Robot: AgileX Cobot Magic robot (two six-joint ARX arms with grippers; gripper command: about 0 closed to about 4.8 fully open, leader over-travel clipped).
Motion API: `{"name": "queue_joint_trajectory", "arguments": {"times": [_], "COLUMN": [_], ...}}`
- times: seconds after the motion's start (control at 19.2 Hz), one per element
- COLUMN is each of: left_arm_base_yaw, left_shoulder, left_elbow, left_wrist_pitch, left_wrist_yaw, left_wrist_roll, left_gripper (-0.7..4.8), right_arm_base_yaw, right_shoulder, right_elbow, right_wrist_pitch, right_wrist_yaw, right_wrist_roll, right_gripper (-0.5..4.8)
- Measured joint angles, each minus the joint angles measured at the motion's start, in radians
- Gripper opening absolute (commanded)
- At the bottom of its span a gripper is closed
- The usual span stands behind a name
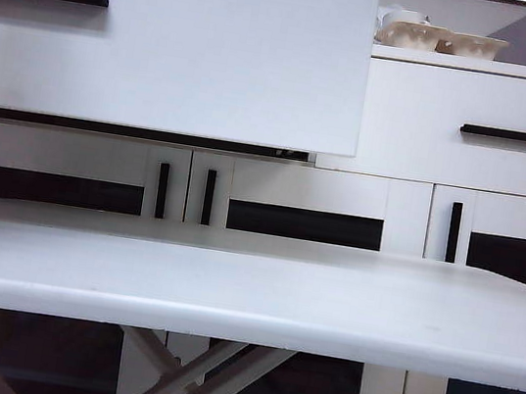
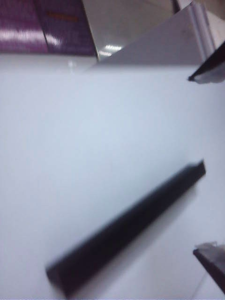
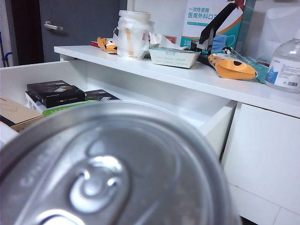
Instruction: Pick up a can of beer from the white table, open the left drawer, place the beer inside the drawer, and finally close the drawer.
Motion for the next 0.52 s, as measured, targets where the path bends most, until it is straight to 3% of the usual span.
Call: {"name": "queue_joint_trajectory", "arguments": {"times": [0.05,0.1,0.16,0.26,0.31,0.42,0.52], "left_arm_base_yaw": [0.0,0.0,0.0,0.0,0.0,0.0,0.0], "left_shoulder": [-0.012,-0.021,-0.024,-0.023,-0.023,-0.023,-0.02], "left_elbow": [0.011,0.027,0.048,0.095,0.101,0.129,0.172], "left_wrist_pitch": [-0.006,-0.005,0.011,0.1,0.121,0.185,0.172], "left_wrist_yaw": [0.011,0.032,0.071,0.166,0.175,0.188,0.201], "left_wrist_roll": [0.021,0.054,0.101,0.219,0.24,0.304,0.375], "left_gripper": [4.69,3.74,3.21,2.98,2.68,1.41,1.05], "right_arm_base_yaw": [0.0,0.0,0.0,0.0,0.0,0.0,0.0], "right_shoulder": [0.0,0.0,0.001,0.003,0.004,0.024,0.045], "right_elbow": [0.0,0.003,0.012,0.044,0.051,0.084,0.109], "right_wrist_pitch": [0.0,-0.003,-0.008,-0.006,-0.006,0.001,-0.005], "right_wrist_yaw": [0.0,0.0,0.0,0.0,0.0,-0.002,-0.008], "right_wrist_roll": [0.0,0.0,0.0,0.0,0.0,0.0,0.0], "right_gripper": [1.56,1.56,1.56,1.56,1.56,1.56,1.56]}}
